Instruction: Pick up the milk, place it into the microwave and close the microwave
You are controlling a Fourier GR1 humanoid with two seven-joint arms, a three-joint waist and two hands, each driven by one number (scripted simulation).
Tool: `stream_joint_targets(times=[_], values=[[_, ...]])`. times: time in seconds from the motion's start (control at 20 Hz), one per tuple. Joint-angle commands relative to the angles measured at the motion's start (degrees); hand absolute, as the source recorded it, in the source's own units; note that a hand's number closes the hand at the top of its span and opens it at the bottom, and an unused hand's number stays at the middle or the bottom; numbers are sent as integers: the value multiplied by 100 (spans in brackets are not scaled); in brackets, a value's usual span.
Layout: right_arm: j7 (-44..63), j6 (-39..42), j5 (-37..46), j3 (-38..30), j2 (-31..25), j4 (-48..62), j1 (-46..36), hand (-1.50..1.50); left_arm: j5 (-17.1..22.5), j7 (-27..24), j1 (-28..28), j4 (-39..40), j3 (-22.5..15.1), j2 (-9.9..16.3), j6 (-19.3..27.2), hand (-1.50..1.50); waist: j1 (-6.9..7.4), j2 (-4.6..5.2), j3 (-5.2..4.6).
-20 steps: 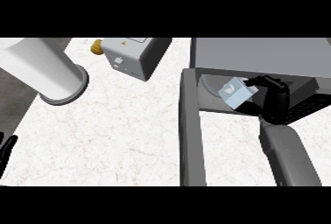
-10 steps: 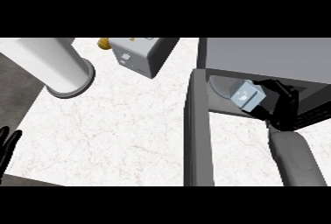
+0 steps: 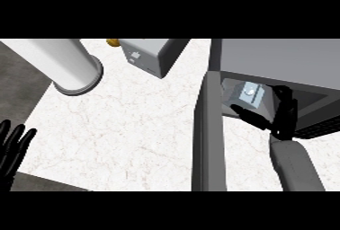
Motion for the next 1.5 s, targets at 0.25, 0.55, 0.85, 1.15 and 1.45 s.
stream_joint_targets(times=[0.25,0.55,0.85,1.15,1.45], values=[[1392,201,-129,-100,157,1294,-1086,-150,-160,40,-245,50,-167,-12,35,-150,190,239,4],[2007,241,-5,-179,-56,2066,-1865,-150,-413,97,-340,95,-406,-153,151,-150,49,203,8],[2680,562,12,-325,-346,3183,-3078,-150,-738,151,-332,89,-641,-299,285,-150,-135,162,24],[2233,1053,-142,-505,-328,3928,-3352,-150,-964,105,-432,105,-806,-489,456,-150,-309,170,36],[1789,1268,-282,-770,-429,4497,-3435,-150,-1263,-50,-336,133,-945,-602,523,-150,-525,85,26]])
